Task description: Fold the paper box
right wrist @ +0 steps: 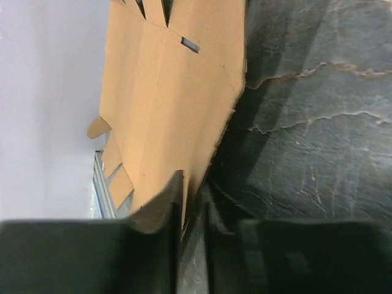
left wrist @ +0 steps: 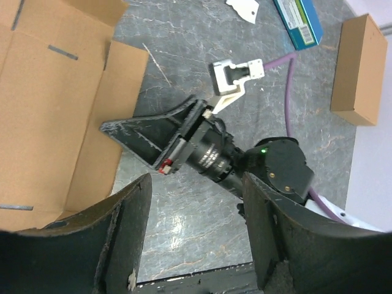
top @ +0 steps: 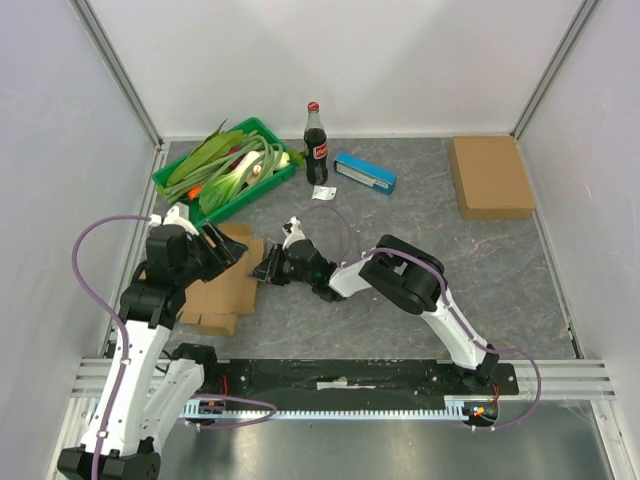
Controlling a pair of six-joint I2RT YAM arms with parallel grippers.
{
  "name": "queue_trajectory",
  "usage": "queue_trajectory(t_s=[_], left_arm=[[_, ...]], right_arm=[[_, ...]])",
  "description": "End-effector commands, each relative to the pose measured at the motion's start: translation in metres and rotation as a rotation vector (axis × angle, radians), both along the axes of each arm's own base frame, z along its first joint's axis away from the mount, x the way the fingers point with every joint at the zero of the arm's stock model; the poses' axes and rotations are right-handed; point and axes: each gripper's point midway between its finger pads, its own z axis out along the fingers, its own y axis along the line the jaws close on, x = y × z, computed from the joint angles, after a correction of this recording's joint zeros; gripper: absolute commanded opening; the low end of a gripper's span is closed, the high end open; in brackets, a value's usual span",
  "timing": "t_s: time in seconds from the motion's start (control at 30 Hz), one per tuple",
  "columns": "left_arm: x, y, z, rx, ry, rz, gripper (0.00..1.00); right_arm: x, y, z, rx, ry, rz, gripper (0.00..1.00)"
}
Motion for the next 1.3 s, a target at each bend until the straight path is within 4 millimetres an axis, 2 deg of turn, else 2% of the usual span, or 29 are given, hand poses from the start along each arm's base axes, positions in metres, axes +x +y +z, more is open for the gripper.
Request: queue_trajectory(t_s=[0.0,0.03,0.07,0.1,0.13,0.17,0.2,0.23,0.27,0.3,0.33,0.4,0.43,0.5,0.53,0.63,0.67,0.7,0.73,0.8,0.83,0.97,1.07,1.2,1.27], left_arm=[[0.007,-0.011,0.025,0.042,-0.08,-0.131,0.67],[0.009,-0.013,0.03,0.047,-0.092,-0.158,0.67],[0.009,-0.019,0.032,0.045,-0.1,-0.204,0.67],[0.013,-0.022,0.034,0.068,-0.12,-0.25,0.68],[0.016,-0.026,0.044,0.071,-0.147,-0.288,0.69],[0.016,-0.032,0.046,0.08,-0.16,-0.348,0.7],[0.022,-0.036,0.047,0.085,-0.165,-0.377,0.71],[0.027,-0.04,0.052,0.088,-0.184,-0.404,0.71],[0.032,-0.043,0.053,0.09,-0.194,-0.417,0.7],[0.042,-0.046,0.043,0.101,-0.169,-0.433,0.67],[0.055,-0.052,0.047,0.104,-0.21,-0.44,0.63],[0.073,-0.064,0.043,0.1,-0.216,-0.467,0.61],[0.088,-0.081,0.041,0.098,-0.215,-0.511,0.63],[0.106,-0.097,0.032,0.137,-0.214,-0.555,0.68],[0.121,-0.109,0.028,0.14,-0.192,-0.586,0.68],[0.132,-0.133,0.032,0.13,-0.237,-0.713,0.7],[0.137,-0.136,0.015,0.18,-0.224,-0.78,0.7],[0.141,-0.138,0.007,0.208,-0.2,-0.806,0.68],[0.147,-0.144,0.015,0.231,-0.224,-0.837,0.68],[0.142,-0.156,-0.003,0.2,-0.218,-0.96,0.68],[0.14,-0.162,-0.001,0.187,-0.22,-0.993,0.68],[0.111,-0.191,-0.006,0.021,-0.231,-1.166,0.67],[0.097,-0.2,-0.024,0.048,-0.222,-1.229,0.62],[0.079,-0.209,-0.04,0.068,-0.185,-1.263,0.61],[0.084,-0.208,-0.048,0.138,-0.176,-1.229,0.54]], right_arm=[[0.009,0.007,-0.013,-0.037,-0.024,-0.018,0.14],[0.009,0.004,-0.008,-0.058,-0.037,0.003,0.08],[0.021,-0.007,-0.004,-0.088,-0.098,0.025,0.0],[0.02,-0.022,-0.007,-0.118,-0.107,0.054,0.0],[0.03,-0.046,0.007,-0.171,-0.086,0.077,0.0],[0.033,-0.067,0.002,-0.297,-0.183,0.187,0.0],[0.042,-0.08,0.013,-0.359,-0.212,0.25,0.0],[0.035,-0.123,0.011,-0.449,-0.123,0.353,0.0],[0.033,-0.142,0.015,-0.466,-0.113,0.437,0.0],[0.046,-0.16,0.028,-0.513,-0.223,0.537,0.0],[0.042,-0.205,0.021,-0.577,-0.108,0.566,0.0],[0.045,-0.242,0.017,-0.668,-0.167,0.685,0.0],[0.041,-0.261,0.013,-0.685,-0.104,0.678,0.0],[0.03,-0.265,0.011,-0.618,-0.113,0.725,0.0],[0.026,-0.268,0.008,-0.605,-0.186,0.796,0.0],[0.021,-0.27,0.005,-0.586,-0.231,0.851,0.0],[0.02,-0.268,0.008,-0.565,-0.254,0.869,0.0],[0.021,-0.263,0.016,-0.535,-0.284,0.885,0.0],[0.016,-0.263,0.023,-0.513,-0.284,0.903,0.0],[0.011,-0.259,0.035,-0.462,-0.348,0.949,0.0],[0.008,-0.255,0.046,-0.425,-0.373,0.952,0.0],[0.004,-0.251,0.063,-0.359,-0.415,0.965,0.0],[0.005,-0.25,0.073,-0.337,-0.44,0.971,0.0],[0.01,-0.251,0.089,-0.301,-0.482,0.948,0.0],[0.01,-0.252,0.092,-0.299,-0.48,0.941,0.0]])
